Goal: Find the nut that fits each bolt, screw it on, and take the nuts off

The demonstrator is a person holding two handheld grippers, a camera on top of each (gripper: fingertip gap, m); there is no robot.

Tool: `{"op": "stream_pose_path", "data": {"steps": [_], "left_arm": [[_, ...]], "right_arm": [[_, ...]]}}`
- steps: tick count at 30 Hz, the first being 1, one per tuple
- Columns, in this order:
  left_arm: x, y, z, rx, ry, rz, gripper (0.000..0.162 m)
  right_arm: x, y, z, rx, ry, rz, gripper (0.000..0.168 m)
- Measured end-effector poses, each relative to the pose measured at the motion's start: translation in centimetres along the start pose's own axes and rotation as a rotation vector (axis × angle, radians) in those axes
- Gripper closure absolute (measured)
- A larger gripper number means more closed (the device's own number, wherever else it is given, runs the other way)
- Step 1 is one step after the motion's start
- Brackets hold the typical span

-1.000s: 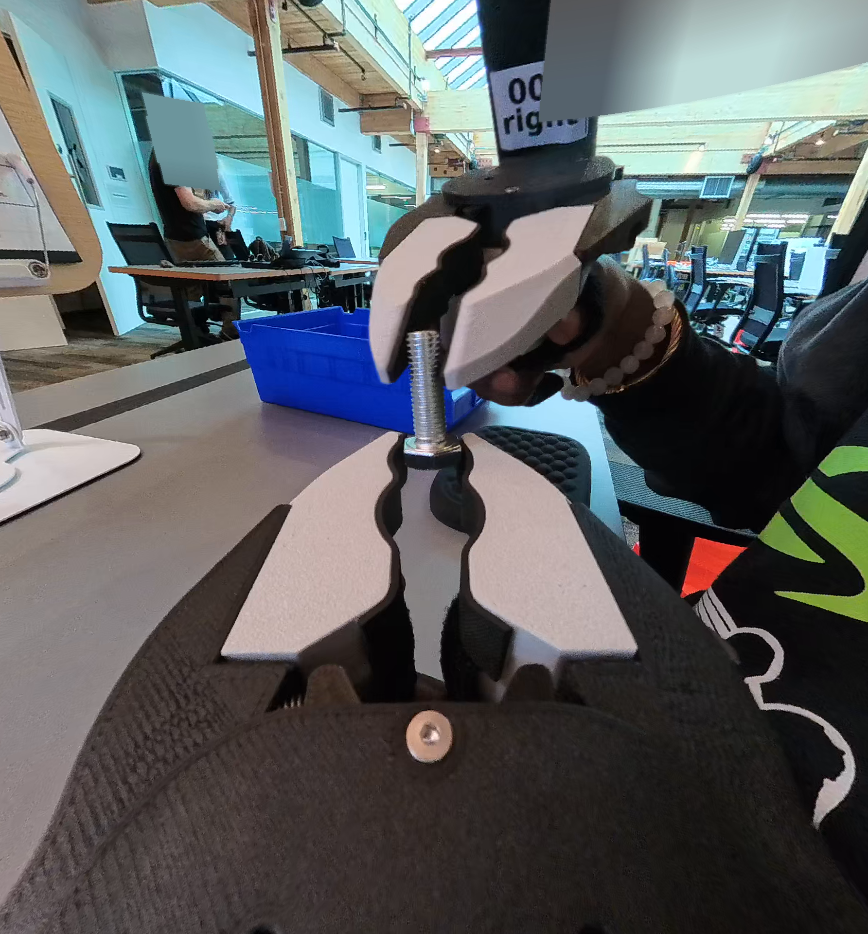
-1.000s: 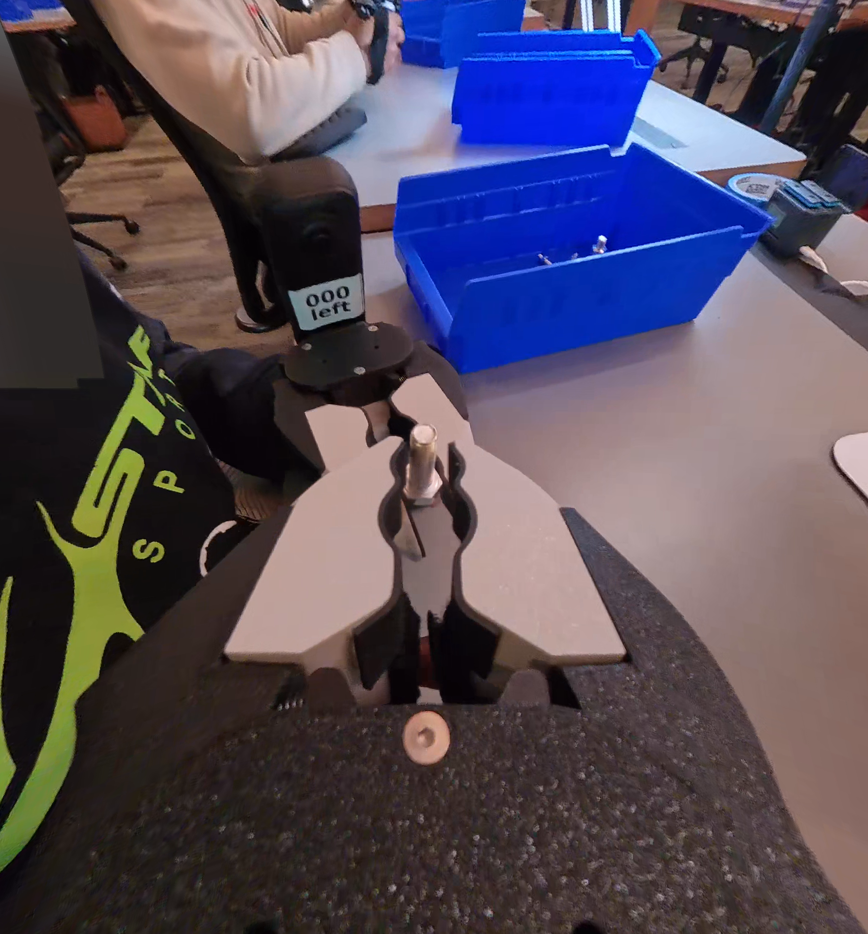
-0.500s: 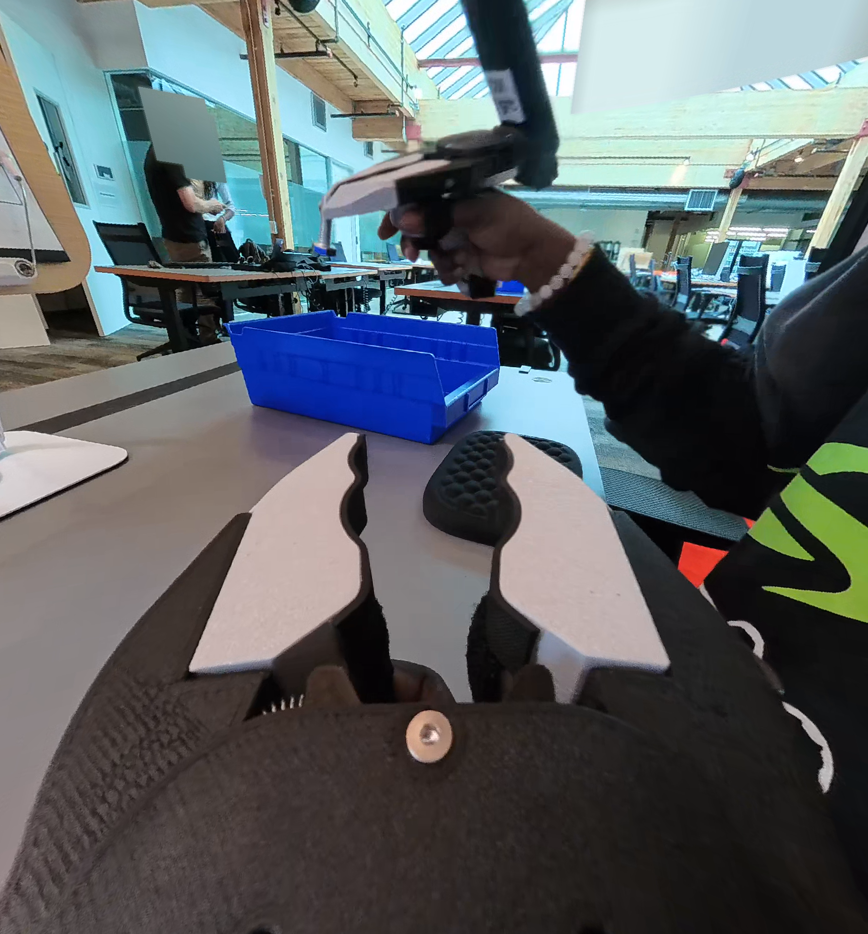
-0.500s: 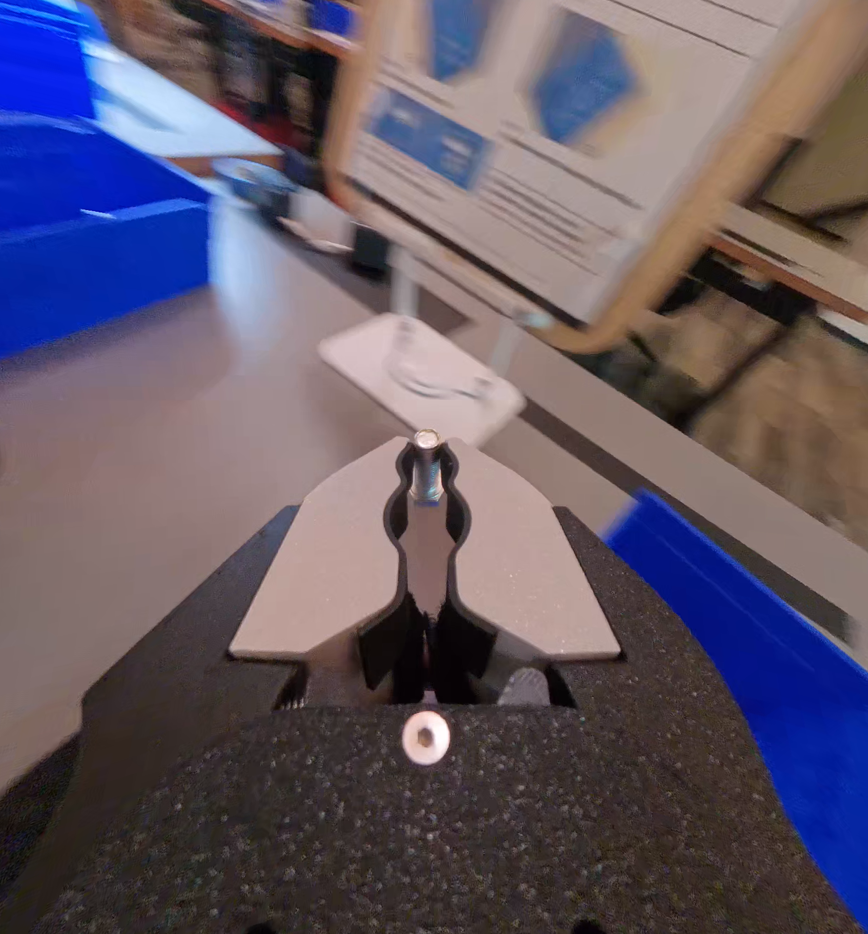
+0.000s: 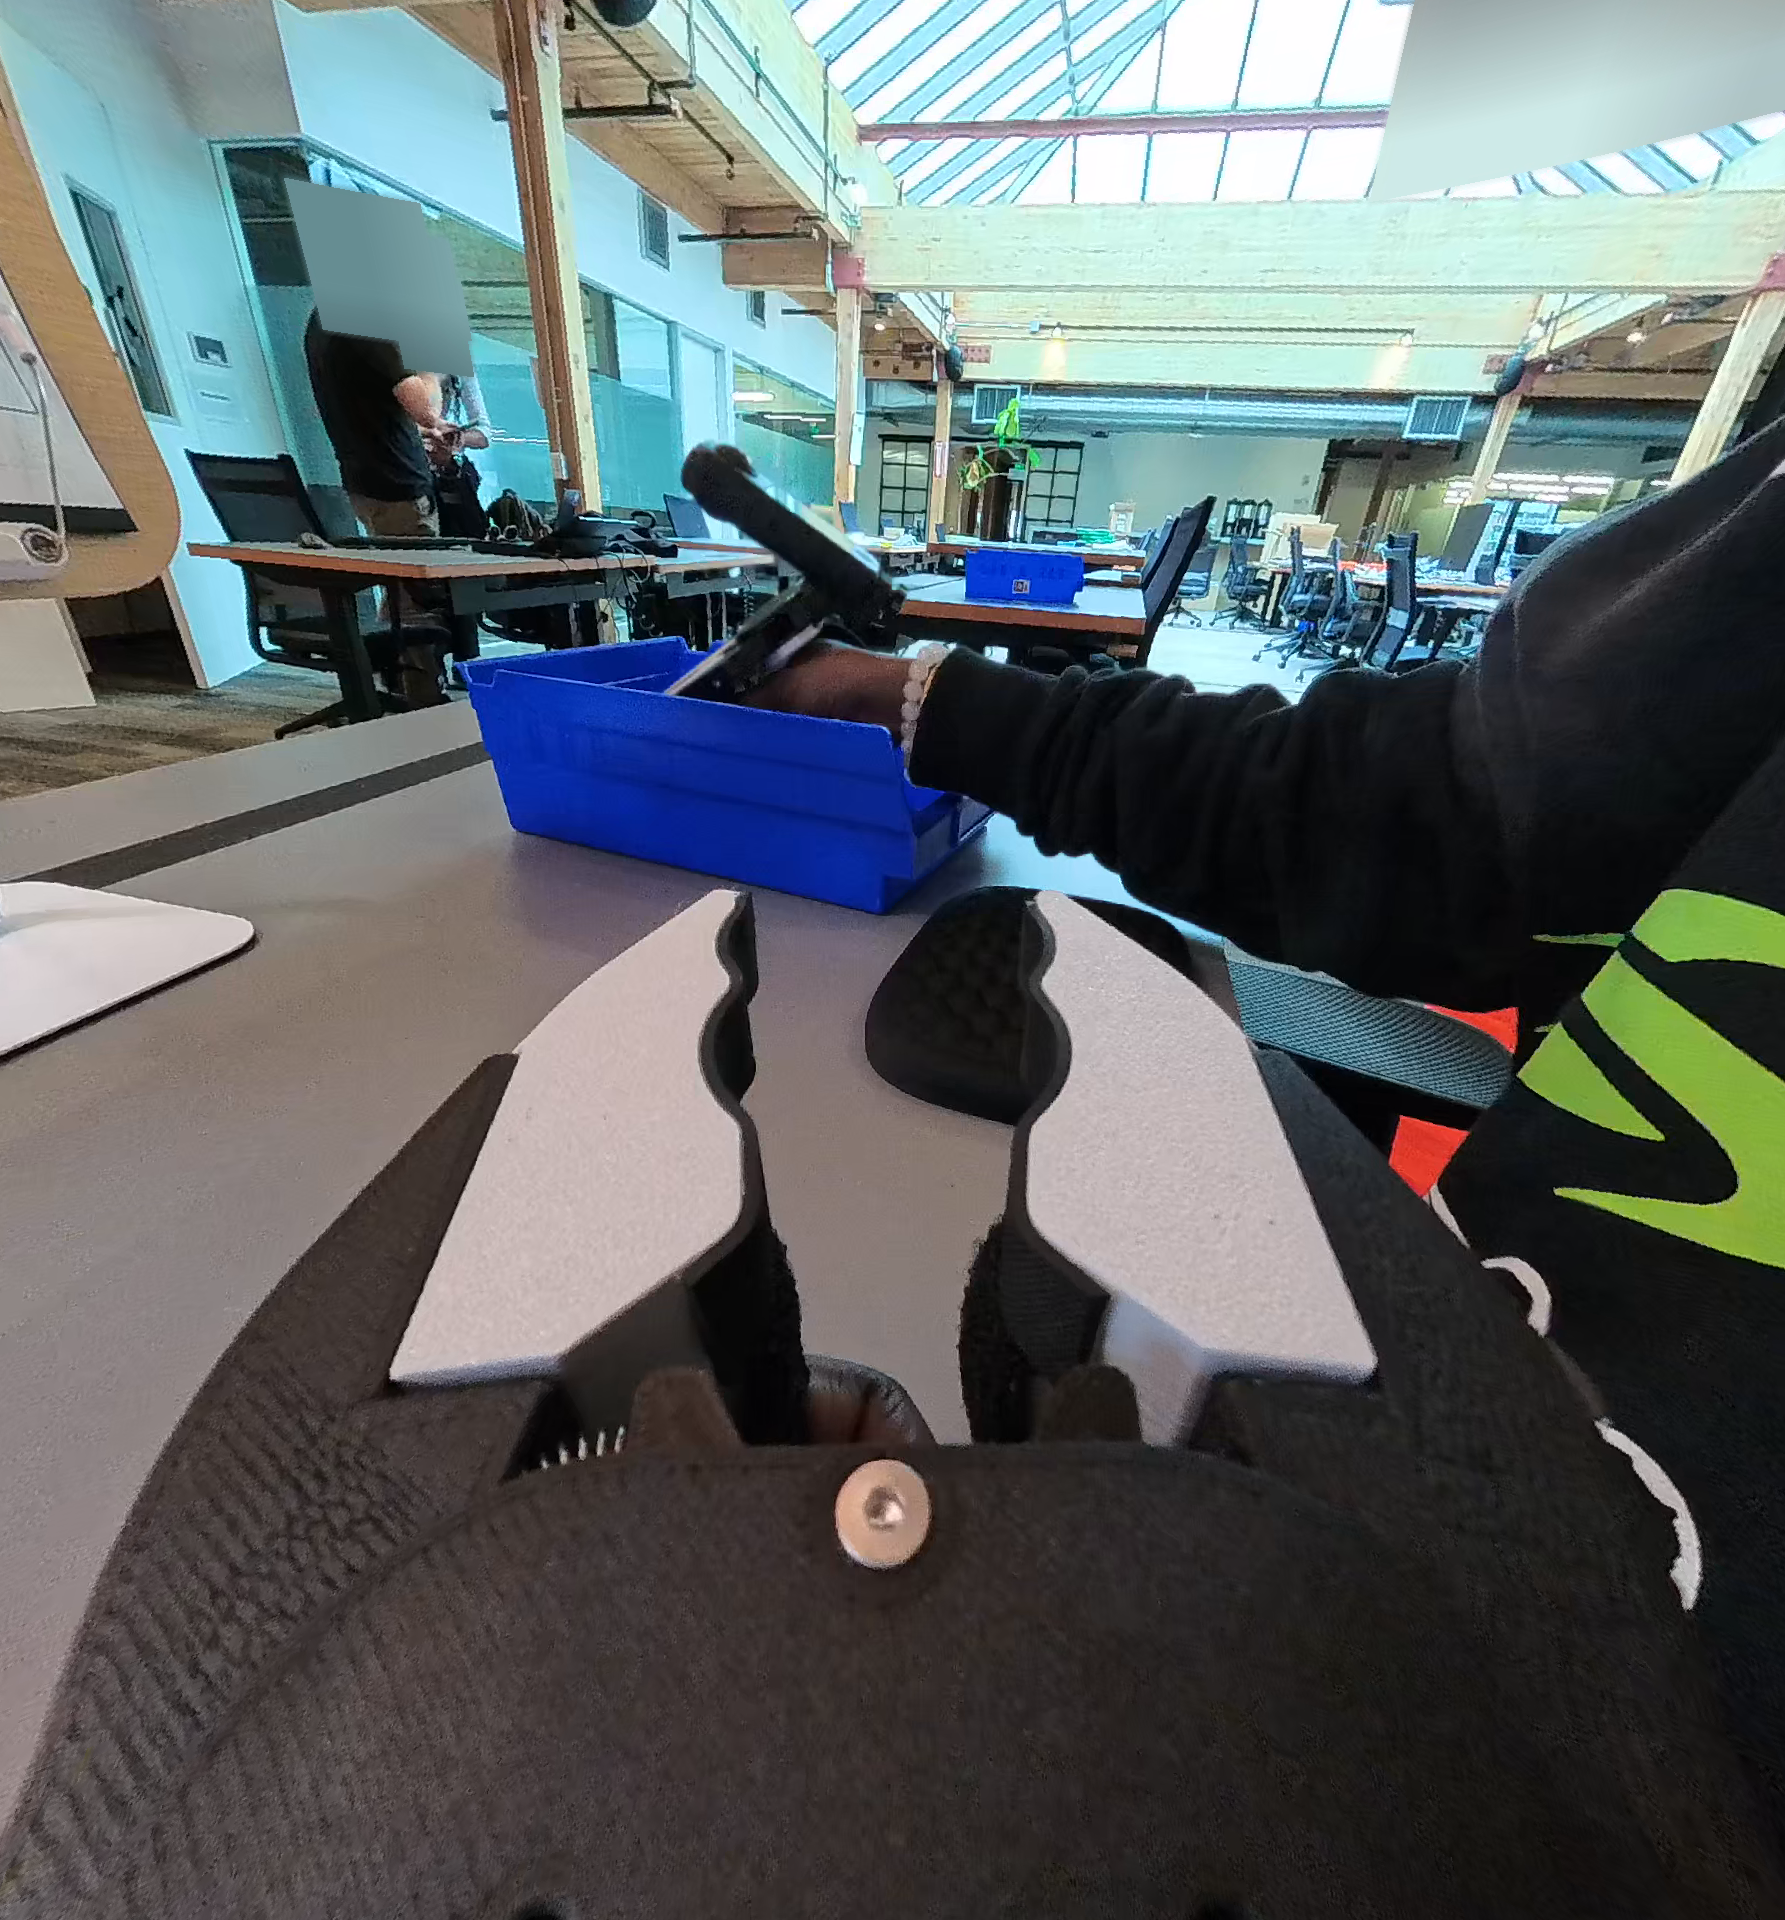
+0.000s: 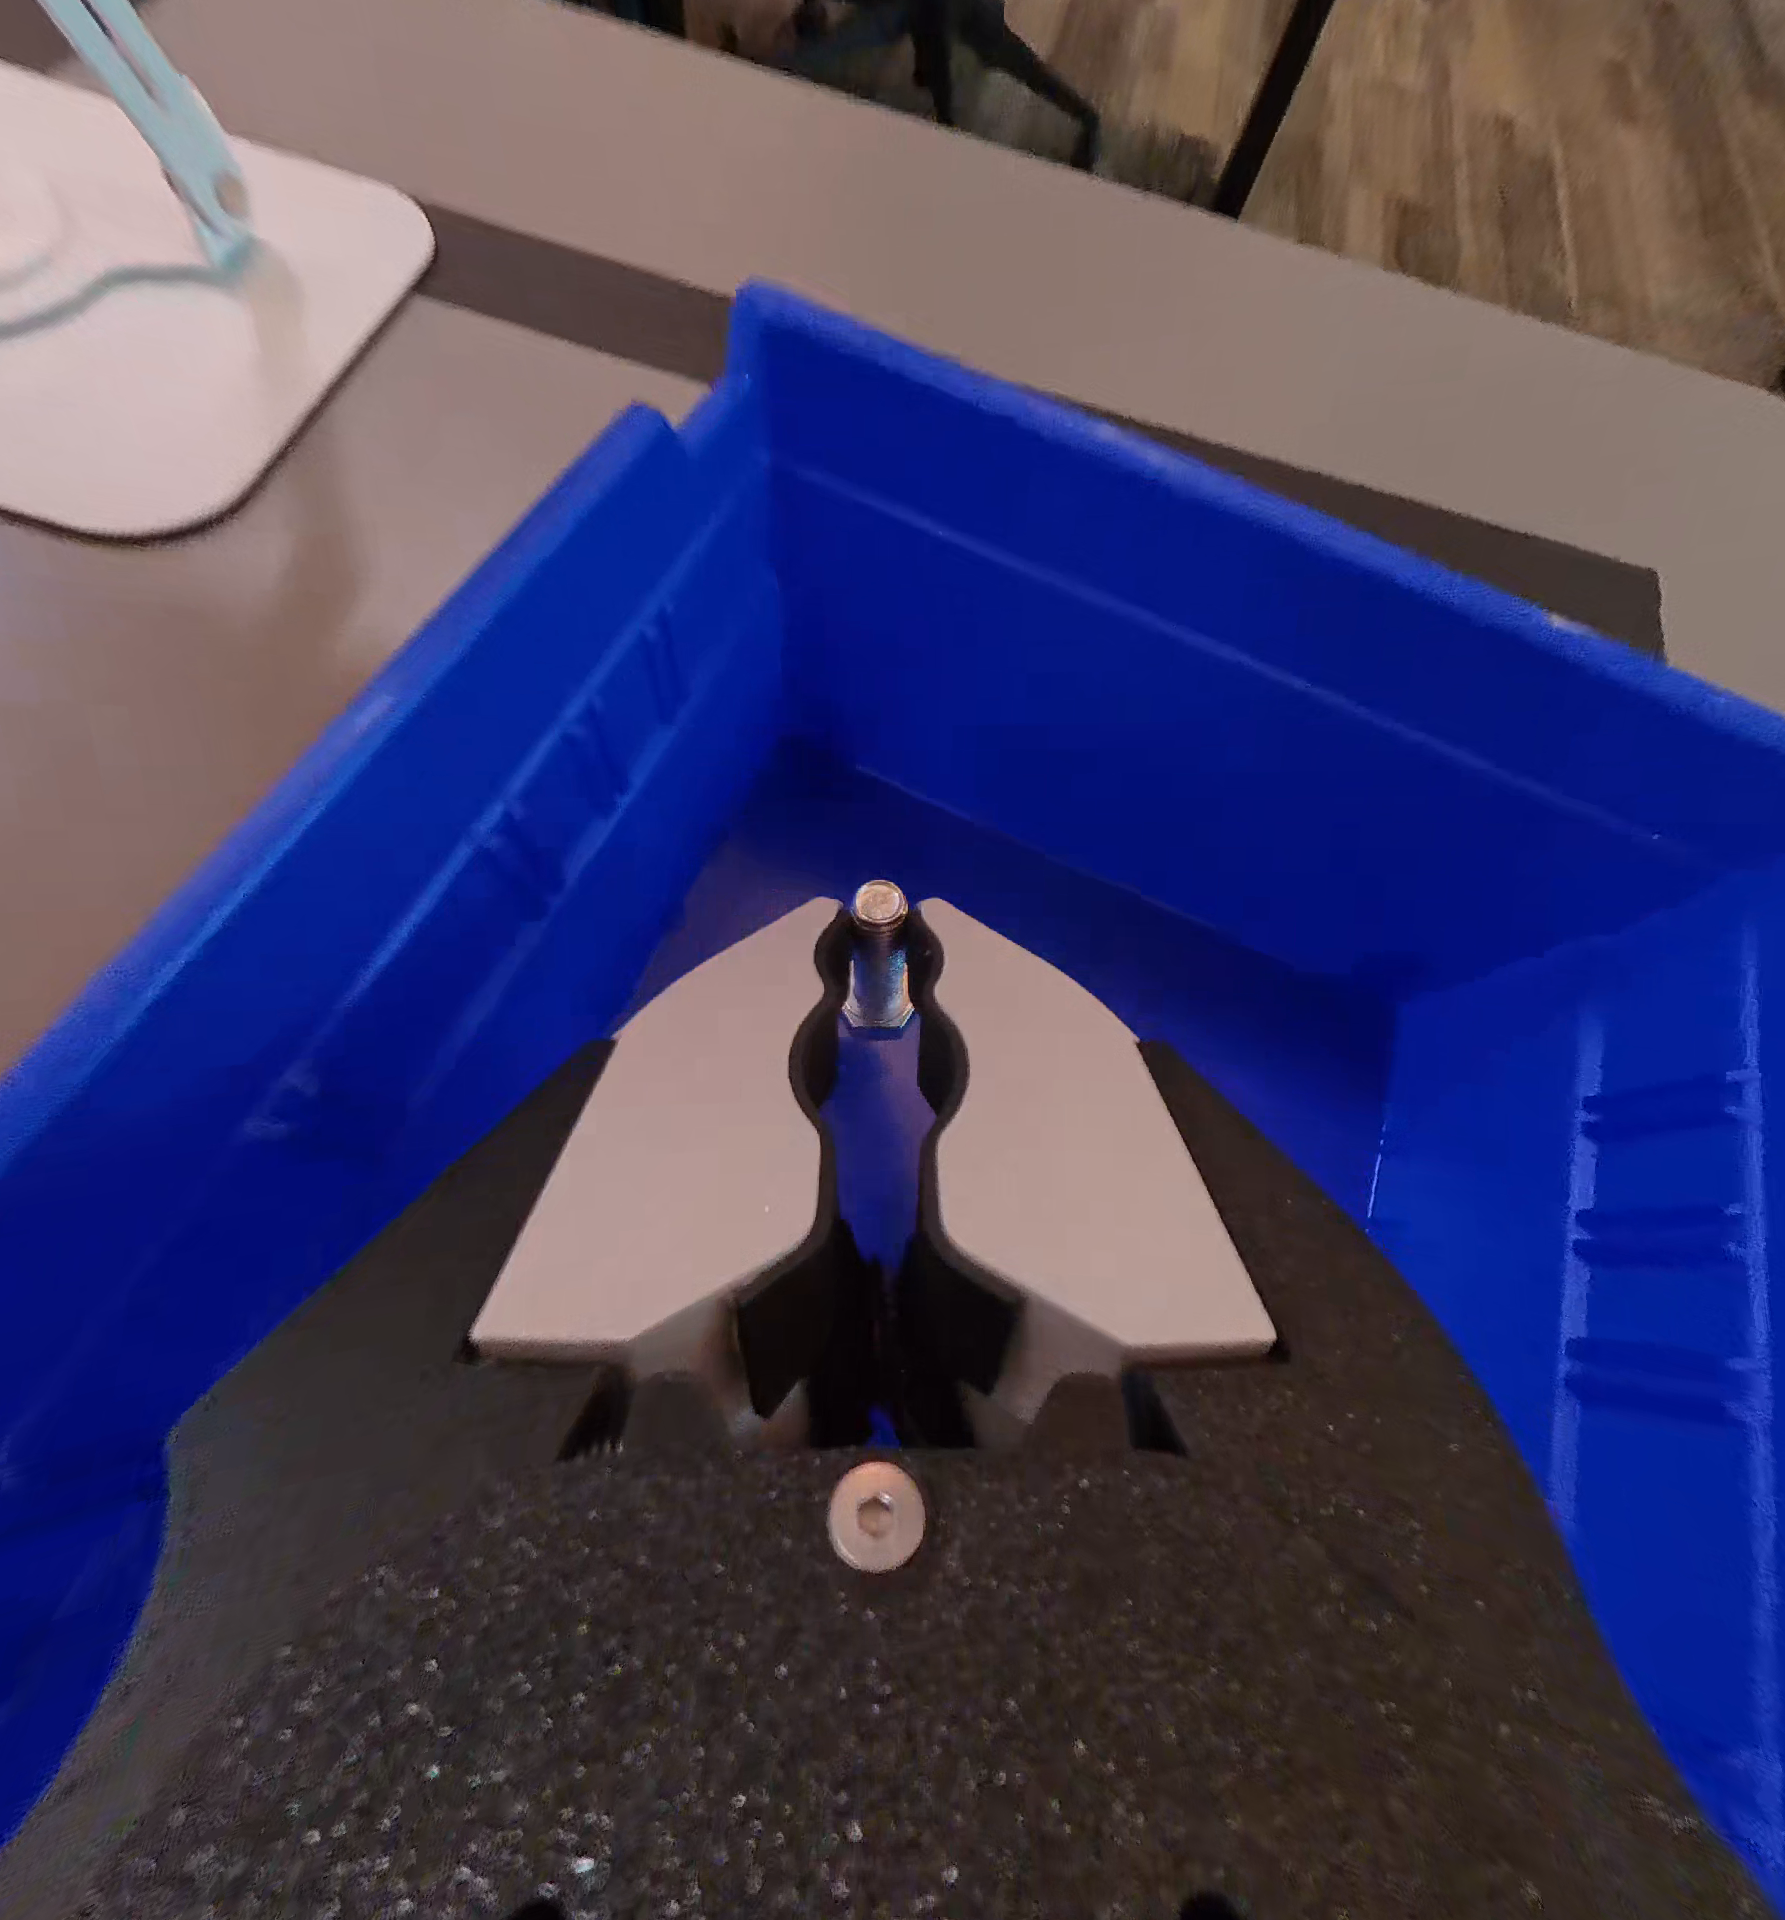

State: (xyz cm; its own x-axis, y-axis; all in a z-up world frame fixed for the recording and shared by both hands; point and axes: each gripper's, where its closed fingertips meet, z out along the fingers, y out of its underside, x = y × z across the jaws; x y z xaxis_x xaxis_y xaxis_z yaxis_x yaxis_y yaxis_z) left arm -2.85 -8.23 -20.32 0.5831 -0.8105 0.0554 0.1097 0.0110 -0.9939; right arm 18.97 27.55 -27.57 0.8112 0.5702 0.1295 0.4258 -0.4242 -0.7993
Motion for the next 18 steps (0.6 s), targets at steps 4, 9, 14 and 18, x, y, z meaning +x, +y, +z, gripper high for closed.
{"op": "stream_pose_path", "data": {"steps": [4,9,14,18], "left_arm": [[0.1,0.0,0.0,-0.002,-0.001,0.005,0.113],[0.2,0.0,0.0,-0.002,0.000,0.016,0.114],[0.2,0.0,0.0,0.002,-0.002,0.018,0.114],[0.2,-0.1,-0.1,0.004,-0.005,0.017,0.114]], "right_arm": [[0.0,1.3,0.8,-0.047,-0.003,0.025,0.158],[-0.1,2.0,0.7,-0.085,0.004,-0.004,0.158],[0.2,1.3,-0.5,-0.052,0.021,0.015,0.153],[-0.7,-2.0,-4.9,0.107,0.056,0.032,0.144]]}}
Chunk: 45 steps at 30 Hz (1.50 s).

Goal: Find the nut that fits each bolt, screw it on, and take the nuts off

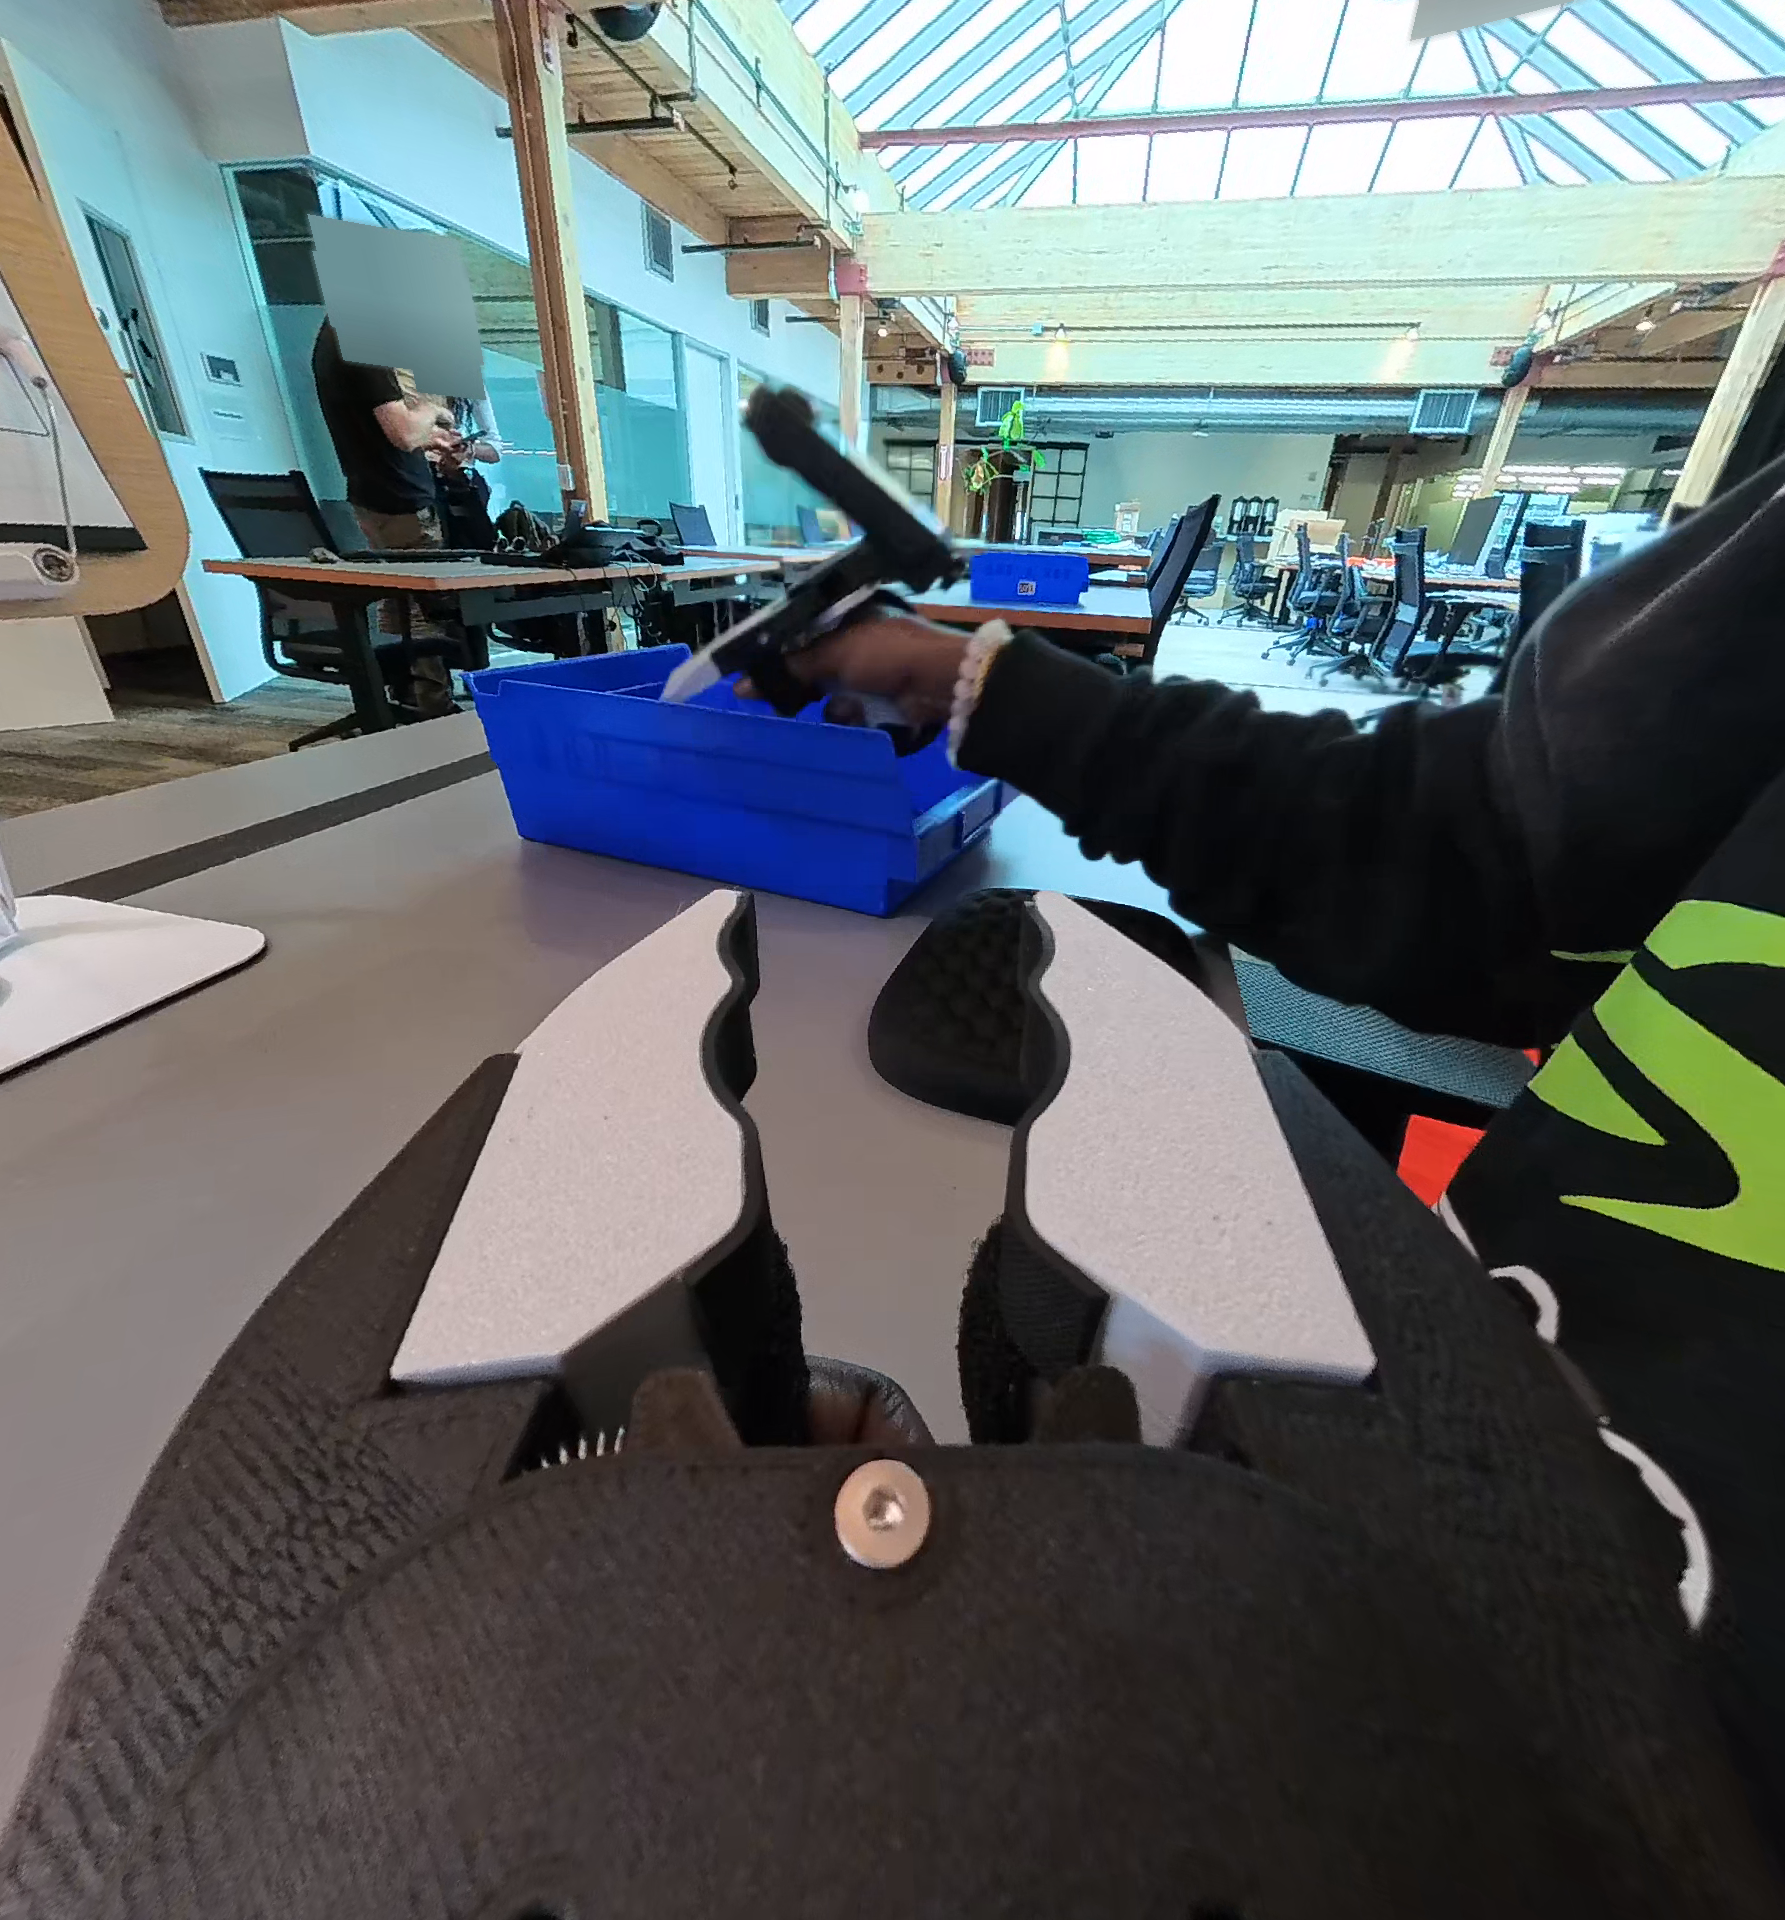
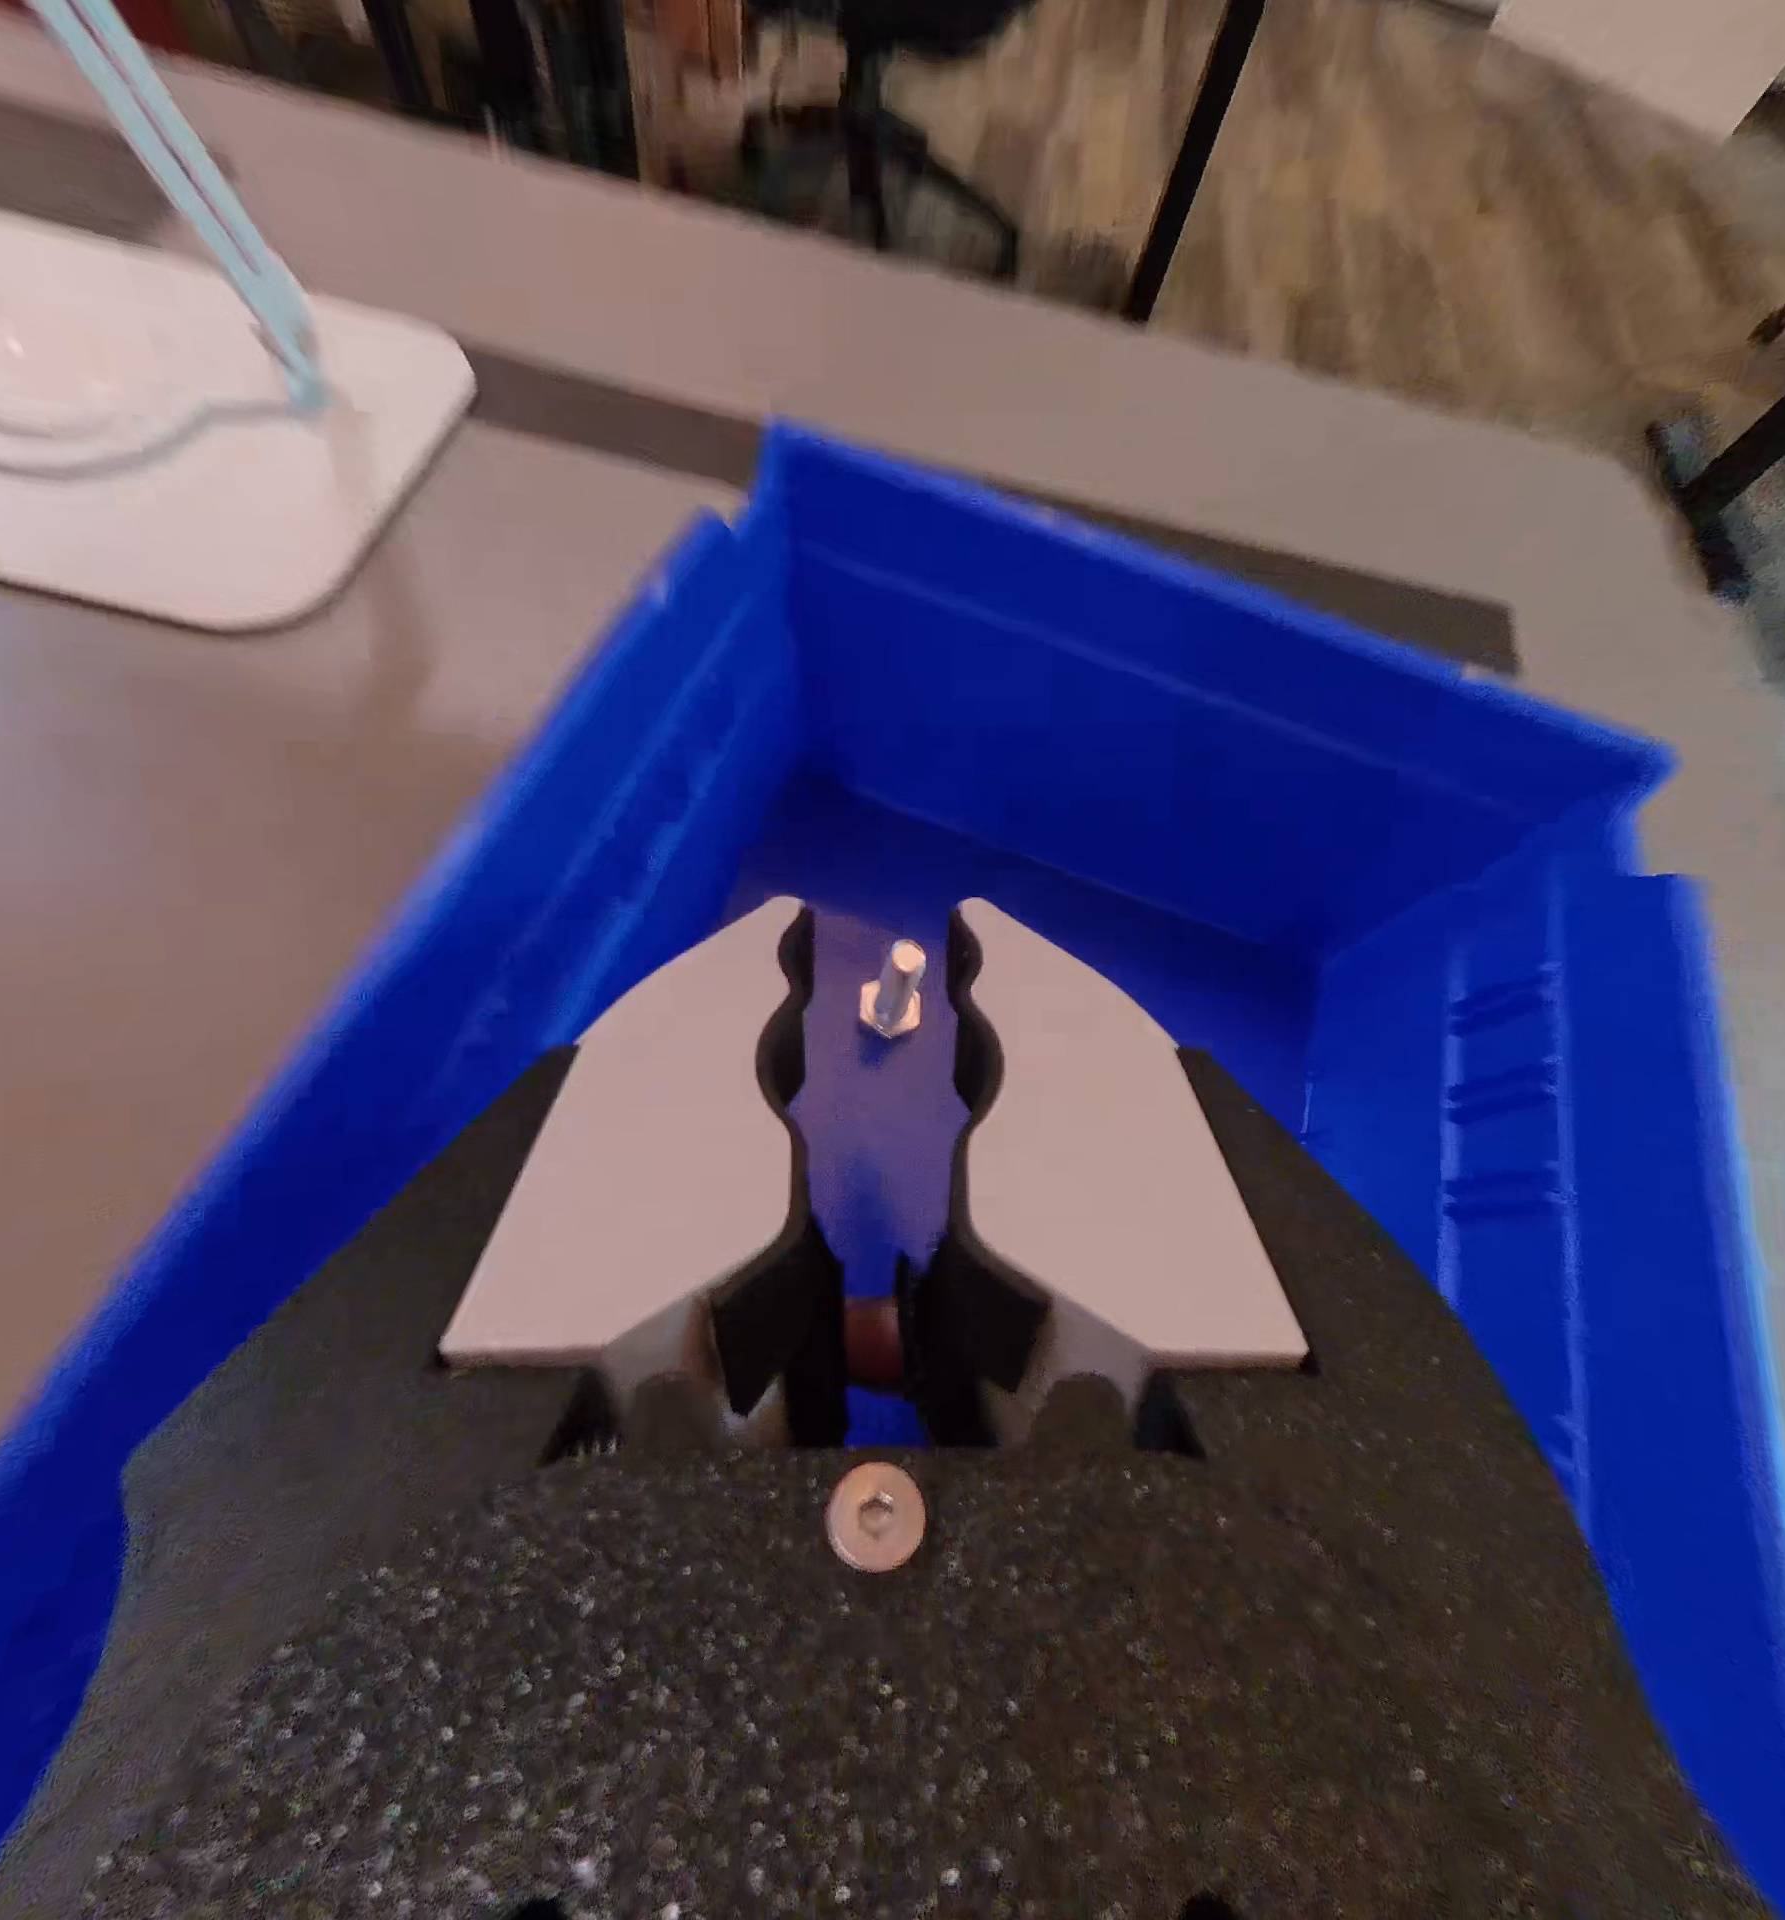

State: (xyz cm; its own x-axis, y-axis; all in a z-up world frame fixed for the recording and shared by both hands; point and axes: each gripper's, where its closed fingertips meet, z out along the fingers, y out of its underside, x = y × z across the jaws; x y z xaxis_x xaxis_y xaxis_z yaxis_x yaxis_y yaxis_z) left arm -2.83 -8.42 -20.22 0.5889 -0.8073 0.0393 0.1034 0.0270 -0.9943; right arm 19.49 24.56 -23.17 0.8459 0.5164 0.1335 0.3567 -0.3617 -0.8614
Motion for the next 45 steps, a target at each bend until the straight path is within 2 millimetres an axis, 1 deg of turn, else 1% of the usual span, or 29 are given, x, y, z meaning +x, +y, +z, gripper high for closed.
{"op": "stream_pose_path", "data": {"steps": [2,4,5,6,8,10,12,14,16,18,20,22,24,26,28,30,31,33,34,36,39,41,45], "left_arm": [[0.0,0.0,0.0,-0.002,-0.004,-0.002,0.114],[-0.1,-0.1,0.0,-0.005,-0.009,-0.005,0.114],[-0.1,-0.1,0.0,-0.006,-0.013,-0.007,0.114],[-0.1,-0.1,-0.1,-0.007,-0.017,-0.009,0.114],[-0.3,-0.3,-0.2,-0.011,-0.030,-0.022,0.114],[-0.2,-0.6,-0.6,-0.018,-0.037,-0.032,0.114],[0.0,-1.5,-1.3,-0.021,-0.040,-0.005,0.114],[0.2,-3.0,-2.5,-0.018,-0.045,0.034,0.114],[-0.5,-4.8,-4.2,-0.028,-0.082,0.057,0.114],[-2.1,-6.6,-6.6,-0.072,-0.157,0.095,0.114],[-4.8,-7.7,-9.5,-0.177,-0.280,0.136,0.114],[-8.4,-8.2,-13.0,-0.325,-0.413,0.154,0.114],[-12.8,-8.7,-16.6,-0.443,-0.578,0.128,0.114],[-16.9,-8.1,-20.0,-0.596,-0.713,0.048,0.115],[-21.0,-7.1,-23.4,-0.781,-0.844,0.014,0.116],[-24.3,-5.6,-26.4,-0.971,-0.929,-0.039,0.117],[-25.7,-4.8,-27.3,-1.038,-0.948,-0.074,0.118],[-28.1,-2.9,-28.5,-1.141,-0.946,-0.135,0.124],[-28.9,-1.9,-28.7,-1.174,-0.923,-0.182,0.127],[-30.2,0.1,-29.2,-1.240,-0.885,-0.254,0.132],[-31.8,2.3,-30.2,-1.320,-0.865,-0.297,0.136],[-32.3,3.0,-30.4,-1.336,-0.855,-0.332,0.137],[-33.1,3.5,-30.3,-1.319,-0.845,-0.379,0.138]], "right_arm": [[-1.7,-2.5,-3.5,0.129,-0.004,-0.007,0.133],[-4.4,-4.5,-7.6,0.268,-0.033,-0.032,0.122],[-6.1,-5.2,-9.5,0.336,-0.058,-0.044,0.120],[-8.2,-5.5,-11.2,0.398,-0.101,-0.056,0.118],[-12.7,-5.2,-13.8,0.476,-0.216,-0.077,0.116],[-17.1,-3.7,-15.1,0.494,-0.349,-0.108,0.116],[-20.5,-1.8,-15.3,0.476,-0.463,-0.148,0.117],[-22.7,0.0,-14.6,0.457,-0.535,-0.176,0.118],[-24.1,1.6,-13.5,0.423,-0.585,-0.186,0.119],[-25.0,2.6,-12.9,0.406,-0.628,-0.192,0.119],[-25.5,3.1,-12.6,0.404,-0.641,-0.204,0.120],[-25.7,3.2,-12.5,0.399,-0.653,-0.210,0.120],[-25.8,3.3,-12.5,0.397,-0.669,-0.207,0.121],[-25.6,3.3,-12.5,0.404,-0.668,-0.193,0.121],[-25.5,3.2,-12.5,0.408,-0.673,-0.180,0.122],[-25.5,3.2,-12.6,0.409,-0.680,-0.171,0.122],[-25.5,3.2,-12.6,0.409,-0.683,-0.167,0.122],[-25.4,3.2,-12.6,0.411,-0.687,-0.156,0.122],[-25.4,3.2,-12.6,0.410,-0.691,-0.151,0.122],[-25.3,3.2,-12.6,0.408,-0.699,-0.139,0.122],[-25.3,3.3,-12.5,0.402,-0.702,-0.135,0.123],[-25.4,3.4,-12.4,0.393,-0.703,-0.138,0.123],[-25.5,3.5,-12.3,0.381,-0.711,-0.139,0.123]]}}
